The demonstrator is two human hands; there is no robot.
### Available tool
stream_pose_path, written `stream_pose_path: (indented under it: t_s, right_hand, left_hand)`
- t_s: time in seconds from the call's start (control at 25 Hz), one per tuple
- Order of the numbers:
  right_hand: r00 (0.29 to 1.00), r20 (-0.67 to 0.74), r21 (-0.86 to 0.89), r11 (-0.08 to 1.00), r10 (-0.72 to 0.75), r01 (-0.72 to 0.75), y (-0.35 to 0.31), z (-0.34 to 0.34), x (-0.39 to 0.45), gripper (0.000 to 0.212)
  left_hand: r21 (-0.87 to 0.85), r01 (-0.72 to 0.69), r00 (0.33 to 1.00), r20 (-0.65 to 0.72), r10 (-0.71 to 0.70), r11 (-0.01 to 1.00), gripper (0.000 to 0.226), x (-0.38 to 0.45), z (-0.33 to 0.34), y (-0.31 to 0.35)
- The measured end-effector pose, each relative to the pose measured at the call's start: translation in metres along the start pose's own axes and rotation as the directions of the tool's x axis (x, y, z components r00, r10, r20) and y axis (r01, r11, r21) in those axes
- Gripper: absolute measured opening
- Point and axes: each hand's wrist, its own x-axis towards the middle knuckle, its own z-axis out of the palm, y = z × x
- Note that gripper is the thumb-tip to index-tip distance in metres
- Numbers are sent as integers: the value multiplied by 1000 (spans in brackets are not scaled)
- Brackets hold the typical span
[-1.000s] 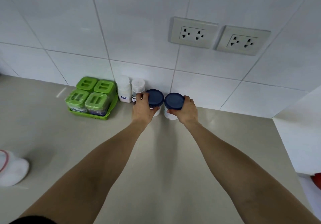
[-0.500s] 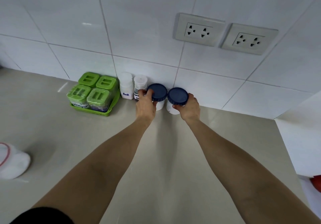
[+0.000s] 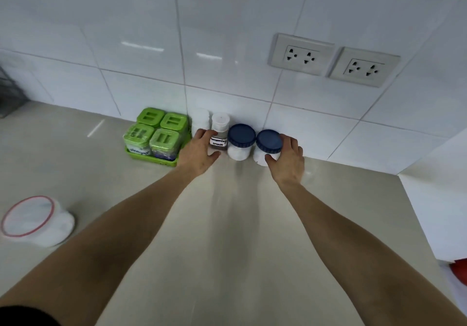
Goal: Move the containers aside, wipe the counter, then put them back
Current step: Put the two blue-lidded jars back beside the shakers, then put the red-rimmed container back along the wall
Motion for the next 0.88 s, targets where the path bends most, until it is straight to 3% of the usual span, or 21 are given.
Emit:
stream_pose_path:
  t_s: [0.08,0.16,0.28,0.4,0.64,0.88]
  right_hand:
    - [991,-37,36,990,-132,133,-25,1,-15,55]
    - [965,15,89,962,-260,258,-60,9,-35,47]
    - [896,130,143,902,-425,408,-114,29,-66,39]
    - [813,228,222,841,-536,493,-176,56,-99,38]
    - [638,475,365,796,-606,484,-291,118,-181,72]
    - [565,621,319,833,-543,451,-345,165,-235,114]
  left_hand:
    - [-19,-81,997,-11,80,997,52,-15,-39,-32]
    - [-19,-77,995,-72,76,997,49,-36,-82,-75]
    - [30,-4,981,-196,10,1000,42,-69,-136,-149]
    - [105,159,969,-207,-135,982,39,-106,-181,-226]
    - [157,420,906,-126,-403,894,49,-202,-195,-347]
    - [288,330,928,73,-364,899,68,-258,-147,-370]
